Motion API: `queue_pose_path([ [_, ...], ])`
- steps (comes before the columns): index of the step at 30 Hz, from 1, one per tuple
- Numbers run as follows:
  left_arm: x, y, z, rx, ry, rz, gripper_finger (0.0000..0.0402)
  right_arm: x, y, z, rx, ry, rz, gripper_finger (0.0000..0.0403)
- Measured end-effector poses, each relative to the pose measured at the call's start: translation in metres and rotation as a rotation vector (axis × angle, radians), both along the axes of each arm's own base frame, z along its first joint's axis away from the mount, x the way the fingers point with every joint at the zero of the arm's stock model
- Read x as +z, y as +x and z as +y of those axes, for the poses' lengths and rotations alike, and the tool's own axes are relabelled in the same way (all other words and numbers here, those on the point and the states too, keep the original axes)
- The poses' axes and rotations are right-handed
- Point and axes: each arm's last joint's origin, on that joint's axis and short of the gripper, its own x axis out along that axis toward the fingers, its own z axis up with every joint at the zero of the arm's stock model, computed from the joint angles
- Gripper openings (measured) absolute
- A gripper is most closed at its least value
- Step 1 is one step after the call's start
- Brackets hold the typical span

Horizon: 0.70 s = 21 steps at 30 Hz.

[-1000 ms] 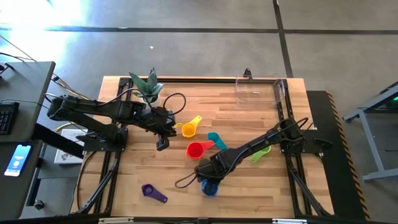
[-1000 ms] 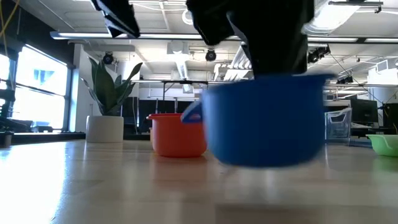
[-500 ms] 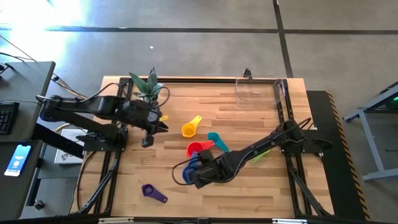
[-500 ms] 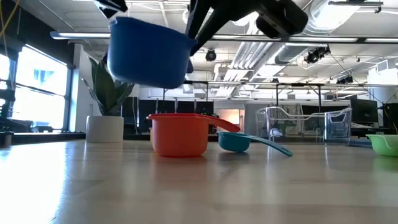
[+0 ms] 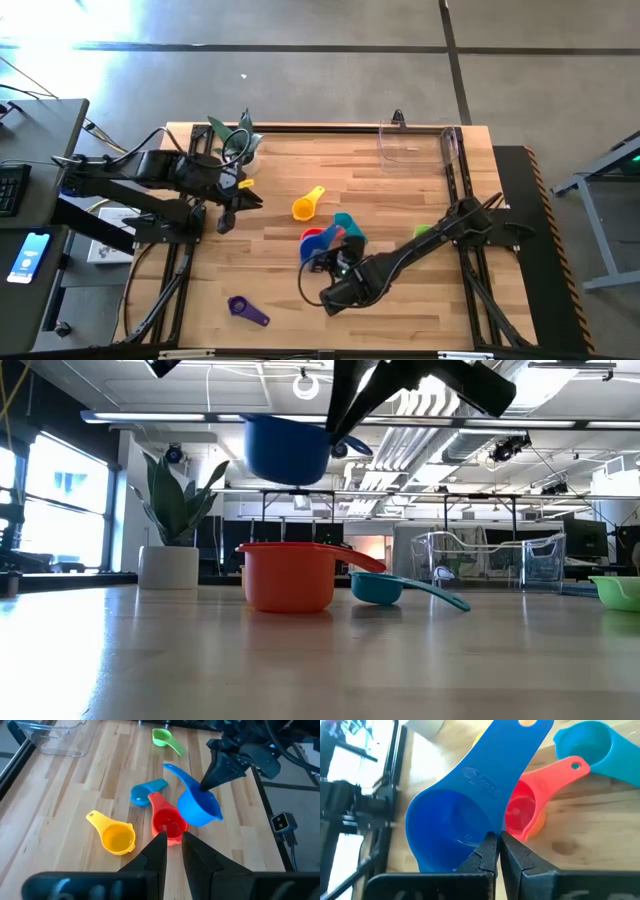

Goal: Nest measuring cups in basket
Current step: Stack the blue measuring cup on top of the red measuring cup

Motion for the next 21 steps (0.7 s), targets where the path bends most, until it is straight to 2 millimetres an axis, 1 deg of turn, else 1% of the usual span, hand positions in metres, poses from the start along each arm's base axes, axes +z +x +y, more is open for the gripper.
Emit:
queue_pose_path([
  [2, 0.000, 0.000, 0.000, 0.008, -0.011, 0.005, 0.0049, 0.000, 0.001, -0.003, -0.025, 0.006, -0.012, 0.0000],
  [9, 0.000, 0.000, 0.000, 0.011, -0.015, 0.004, 0.0049, -0.012, 0.005, -0.015, -0.087, 0.032, -0.024, 0.0000],
  [16, -0.002, -0.001, 0.000, -0.015, 0.020, 0.018, 0.0049, -0.028, 0.008, -0.028, -0.103, 0.084, 0.026, 0.0000],
  [21, -0.003, -0.002, 0.000, -0.015, 0.022, 0.033, 0.0049, -0.029, 0.011, -0.037, -0.111, 0.095, 0.040, 0.0000],
])
